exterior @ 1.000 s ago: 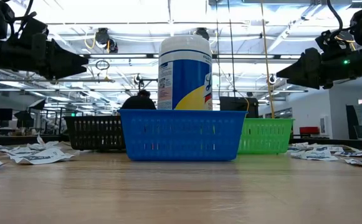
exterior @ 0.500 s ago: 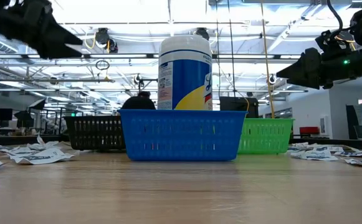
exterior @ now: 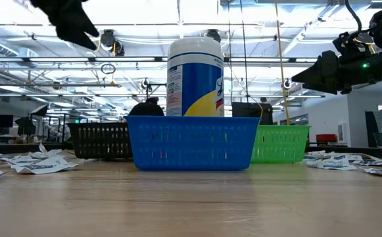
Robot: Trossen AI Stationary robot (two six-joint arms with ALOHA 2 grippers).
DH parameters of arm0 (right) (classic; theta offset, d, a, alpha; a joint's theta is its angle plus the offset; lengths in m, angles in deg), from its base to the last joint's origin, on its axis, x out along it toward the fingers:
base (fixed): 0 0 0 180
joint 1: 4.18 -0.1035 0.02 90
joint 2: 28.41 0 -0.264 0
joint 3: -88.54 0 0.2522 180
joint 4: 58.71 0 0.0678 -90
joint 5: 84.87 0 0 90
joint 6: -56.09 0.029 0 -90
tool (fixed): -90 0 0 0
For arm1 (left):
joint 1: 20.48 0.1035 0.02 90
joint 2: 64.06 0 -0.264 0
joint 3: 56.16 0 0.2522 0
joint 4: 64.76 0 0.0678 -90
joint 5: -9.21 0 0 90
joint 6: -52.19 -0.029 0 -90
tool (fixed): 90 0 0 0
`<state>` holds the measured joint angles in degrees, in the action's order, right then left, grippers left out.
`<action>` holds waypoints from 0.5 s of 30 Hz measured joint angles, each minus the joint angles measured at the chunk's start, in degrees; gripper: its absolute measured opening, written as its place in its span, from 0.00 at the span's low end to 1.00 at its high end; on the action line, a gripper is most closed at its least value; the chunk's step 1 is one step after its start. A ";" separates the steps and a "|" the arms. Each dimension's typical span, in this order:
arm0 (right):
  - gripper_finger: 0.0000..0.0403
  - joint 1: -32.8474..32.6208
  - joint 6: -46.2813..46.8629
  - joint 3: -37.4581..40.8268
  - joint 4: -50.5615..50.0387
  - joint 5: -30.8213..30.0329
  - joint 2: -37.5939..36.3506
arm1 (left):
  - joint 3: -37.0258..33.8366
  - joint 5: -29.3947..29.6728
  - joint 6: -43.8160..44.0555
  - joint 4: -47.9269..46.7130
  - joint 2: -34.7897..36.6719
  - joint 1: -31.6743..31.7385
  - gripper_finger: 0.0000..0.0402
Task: Pick & Place First Aid Supplies
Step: Put the orange ointment pack into the orange bin
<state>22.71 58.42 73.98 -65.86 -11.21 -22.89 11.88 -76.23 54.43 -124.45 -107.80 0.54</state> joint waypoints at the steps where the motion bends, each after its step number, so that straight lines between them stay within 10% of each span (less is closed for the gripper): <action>1: 0.94 0.02 0.02 -0.02 0.01 -0.01 0.00 | 1.71 -0.01 0.38 -1.34 -1.77 0.01 0.94; 15: 0.94 0.00 0.00 -0.02 0.00 0.00 0.00 | 17.75 -0.18 6.70 -23.33 -20.19 0.02 0.94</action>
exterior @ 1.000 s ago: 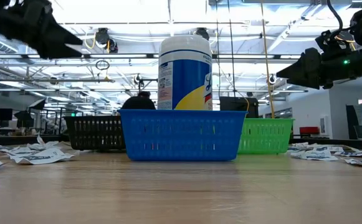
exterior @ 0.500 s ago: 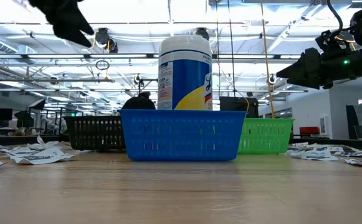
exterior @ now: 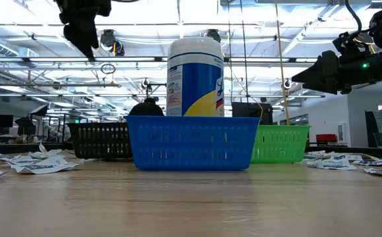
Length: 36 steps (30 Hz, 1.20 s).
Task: Pick & Place First Aid Supplies
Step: Put the orange ointment pack into the orange bin
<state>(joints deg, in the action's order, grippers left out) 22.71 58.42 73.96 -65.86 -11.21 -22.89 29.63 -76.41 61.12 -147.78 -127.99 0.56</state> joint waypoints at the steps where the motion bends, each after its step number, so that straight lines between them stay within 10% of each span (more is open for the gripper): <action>1: 0.94 0.02 0.00 0.01 0.00 0.00 0.01 | 0.55 -0.04 1.36 -1.14 -0.80 -0.01 0.94; 17: 0.94 0.02 0.02 0.02 0.01 -0.01 0.00 | 1.91 -19.90 27.78 -8.95 -8.13 0.11 0.94; 36: 0.94 0.01 0.00 0.00 0.00 -0.01 0.01 | 1.91 -17.67 35.00 -8.94 -8.12 5.01 0.94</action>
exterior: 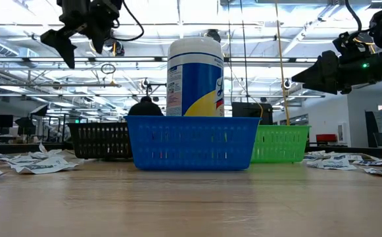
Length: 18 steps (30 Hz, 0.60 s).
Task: Pick & Place First Aid Supplies
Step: Put the orange ointment pack into the orange bin
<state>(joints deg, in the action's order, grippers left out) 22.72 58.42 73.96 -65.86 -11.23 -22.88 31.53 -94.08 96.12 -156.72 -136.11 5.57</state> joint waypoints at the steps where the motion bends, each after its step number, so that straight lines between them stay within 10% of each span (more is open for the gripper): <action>1: 0.94 0.01 0.02 0.01 0.00 0.00 0.01 | 0.00 0.03 -0.08 0.00 0.00 0.90 0.94; 18: 0.94 0.00 0.01 0.02 0.00 0.02 0.01 | 0.00 0.51 -4.02 -0.27 0.02 16.10 0.94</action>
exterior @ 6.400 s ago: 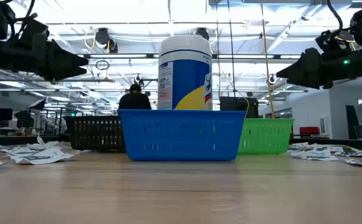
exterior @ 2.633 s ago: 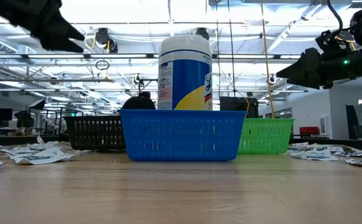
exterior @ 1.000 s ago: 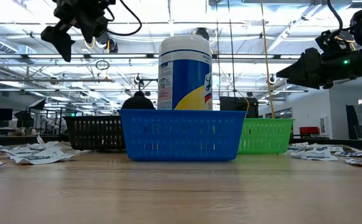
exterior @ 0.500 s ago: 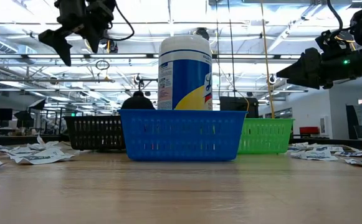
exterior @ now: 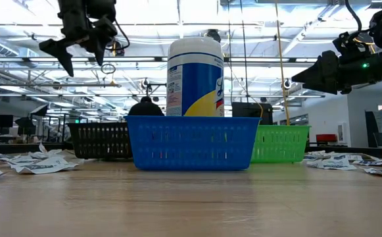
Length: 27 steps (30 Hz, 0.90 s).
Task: Pick & Place First Aid Supplies
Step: Put the orange ointment pack into the orange bin
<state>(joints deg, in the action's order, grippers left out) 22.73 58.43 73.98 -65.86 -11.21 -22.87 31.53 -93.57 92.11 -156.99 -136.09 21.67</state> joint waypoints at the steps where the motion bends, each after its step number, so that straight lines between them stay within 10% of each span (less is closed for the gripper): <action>1: 0.94 0.00 -0.01 -0.01 0.00 -0.01 0.00 | 0.00 0.37 -0.08 -0.16 0.00 0.86 0.94; 27: 0.94 0.00 0.00 0.00 0.02 -0.01 -0.01 | -8.46 10.18 11.62 7.62 -12.14 -0.75 0.94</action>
<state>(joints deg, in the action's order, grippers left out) 22.72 58.43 73.98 -65.84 -11.22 -22.87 23.08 -83.39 103.72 -149.38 -148.23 20.92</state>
